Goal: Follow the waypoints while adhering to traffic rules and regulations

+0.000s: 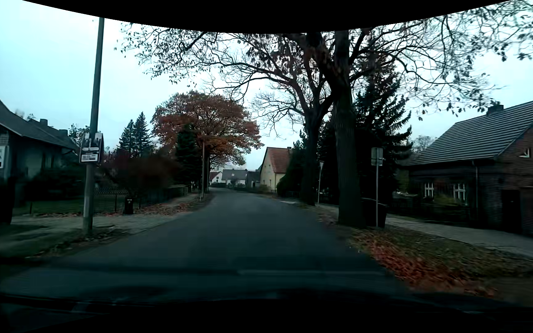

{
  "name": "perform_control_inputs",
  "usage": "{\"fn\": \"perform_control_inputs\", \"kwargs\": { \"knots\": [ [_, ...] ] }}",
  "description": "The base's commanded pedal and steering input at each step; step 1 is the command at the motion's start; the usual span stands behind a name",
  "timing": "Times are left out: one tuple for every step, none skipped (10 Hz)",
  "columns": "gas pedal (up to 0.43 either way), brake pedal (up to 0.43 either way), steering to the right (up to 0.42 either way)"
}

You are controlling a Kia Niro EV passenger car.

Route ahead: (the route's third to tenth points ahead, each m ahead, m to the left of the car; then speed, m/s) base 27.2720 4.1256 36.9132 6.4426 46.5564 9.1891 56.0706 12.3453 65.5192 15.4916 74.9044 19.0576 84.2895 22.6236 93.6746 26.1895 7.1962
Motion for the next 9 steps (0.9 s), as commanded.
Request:
{"fn": "perform_control_inputs", "kwargs": {
  "knots": [
    [0.098, 0.000, -0.023],
    [0.098, 0.000, -0.023],
    [0.098, 0.000, -0.022],
    [0.098, 0.000, -0.019],
    [0.110, 0.000, -0.019],
    [0.110, 0.000, -0.019],
    [0.110, 0.000, -0.019],
    [0.130, 0.000, -0.018],
    [0.138, 0.000, -0.016]
  ]
}}
